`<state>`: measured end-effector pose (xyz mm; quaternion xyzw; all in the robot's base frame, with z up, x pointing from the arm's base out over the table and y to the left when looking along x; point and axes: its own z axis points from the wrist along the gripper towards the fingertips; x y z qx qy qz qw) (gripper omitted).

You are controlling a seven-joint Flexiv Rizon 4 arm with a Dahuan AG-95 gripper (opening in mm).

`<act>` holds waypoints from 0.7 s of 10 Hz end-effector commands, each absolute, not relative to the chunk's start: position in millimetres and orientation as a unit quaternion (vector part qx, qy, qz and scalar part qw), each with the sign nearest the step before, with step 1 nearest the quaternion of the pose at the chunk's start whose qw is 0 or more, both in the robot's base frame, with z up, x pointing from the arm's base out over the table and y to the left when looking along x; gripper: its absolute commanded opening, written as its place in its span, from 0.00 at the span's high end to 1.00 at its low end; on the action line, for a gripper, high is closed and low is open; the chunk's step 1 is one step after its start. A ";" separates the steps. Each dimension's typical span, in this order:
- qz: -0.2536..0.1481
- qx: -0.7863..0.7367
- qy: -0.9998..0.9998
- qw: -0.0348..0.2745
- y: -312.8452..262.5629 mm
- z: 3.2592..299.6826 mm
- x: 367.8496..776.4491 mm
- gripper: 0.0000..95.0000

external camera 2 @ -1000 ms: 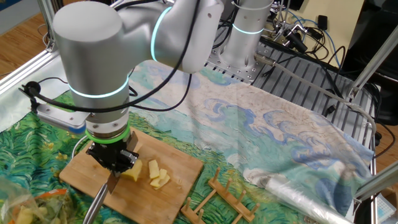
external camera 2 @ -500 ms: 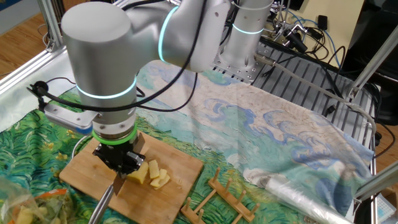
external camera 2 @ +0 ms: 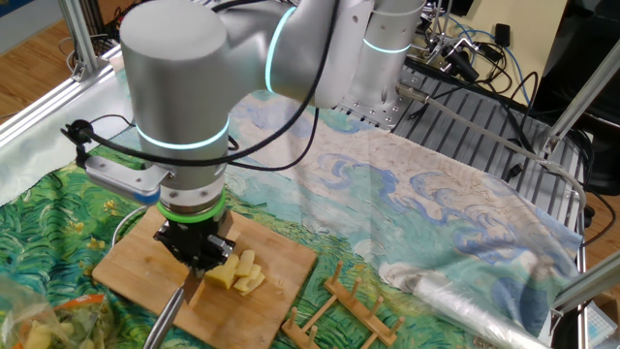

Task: Chop the potatoes

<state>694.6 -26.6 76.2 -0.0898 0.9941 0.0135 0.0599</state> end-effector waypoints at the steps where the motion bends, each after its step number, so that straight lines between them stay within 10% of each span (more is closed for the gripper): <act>1: 0.014 -0.096 0.994 0.052 -27.2 87.5 692.1 1.00; 7: 0.033 -0.093 0.994 0.051 -2.0 102.5 682.0 1.00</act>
